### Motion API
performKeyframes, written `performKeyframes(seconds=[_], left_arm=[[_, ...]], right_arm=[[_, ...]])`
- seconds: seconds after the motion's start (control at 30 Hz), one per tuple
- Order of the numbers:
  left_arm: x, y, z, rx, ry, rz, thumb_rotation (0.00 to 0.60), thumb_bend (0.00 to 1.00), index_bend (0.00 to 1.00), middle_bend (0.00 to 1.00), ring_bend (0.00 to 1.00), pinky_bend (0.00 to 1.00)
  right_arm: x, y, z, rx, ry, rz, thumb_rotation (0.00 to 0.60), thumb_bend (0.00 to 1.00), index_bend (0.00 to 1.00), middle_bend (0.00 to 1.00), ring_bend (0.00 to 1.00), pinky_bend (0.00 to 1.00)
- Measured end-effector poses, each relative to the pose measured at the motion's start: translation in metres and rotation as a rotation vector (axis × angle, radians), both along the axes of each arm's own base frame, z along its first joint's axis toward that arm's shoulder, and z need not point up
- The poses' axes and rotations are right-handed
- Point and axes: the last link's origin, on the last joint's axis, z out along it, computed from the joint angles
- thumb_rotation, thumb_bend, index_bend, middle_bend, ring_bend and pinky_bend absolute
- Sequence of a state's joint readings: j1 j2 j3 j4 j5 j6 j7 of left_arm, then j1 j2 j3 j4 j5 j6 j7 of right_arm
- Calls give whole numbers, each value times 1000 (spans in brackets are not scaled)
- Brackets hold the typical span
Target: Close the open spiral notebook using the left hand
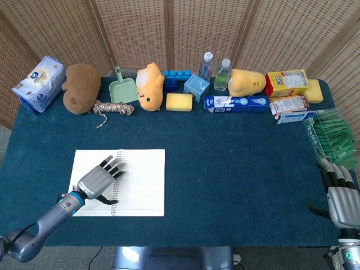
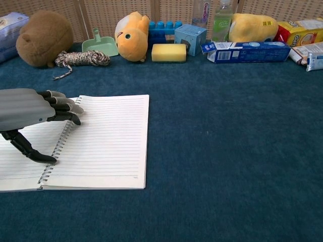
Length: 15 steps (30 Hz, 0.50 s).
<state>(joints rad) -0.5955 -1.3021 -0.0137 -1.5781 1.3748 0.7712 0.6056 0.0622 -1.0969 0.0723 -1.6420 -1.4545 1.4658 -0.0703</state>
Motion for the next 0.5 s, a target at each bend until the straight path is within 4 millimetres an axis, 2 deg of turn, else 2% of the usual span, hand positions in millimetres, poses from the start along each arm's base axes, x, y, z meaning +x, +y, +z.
performKeyframes(seconds=[0.23, 0.5], left_arm=[[-8, -7, 8, -3, 8, 41, 211, 49, 161, 0, 0, 0], [-19, -17, 31, -5, 12, 74, 212, 51, 162, 0, 0, 0]], right_arm=[[0, 0, 0, 2, -2, -2, 600, 0, 0, 0, 0, 22], [0, 0, -1, 5, -2, -4, 600, 0, 0, 0, 0, 22]])
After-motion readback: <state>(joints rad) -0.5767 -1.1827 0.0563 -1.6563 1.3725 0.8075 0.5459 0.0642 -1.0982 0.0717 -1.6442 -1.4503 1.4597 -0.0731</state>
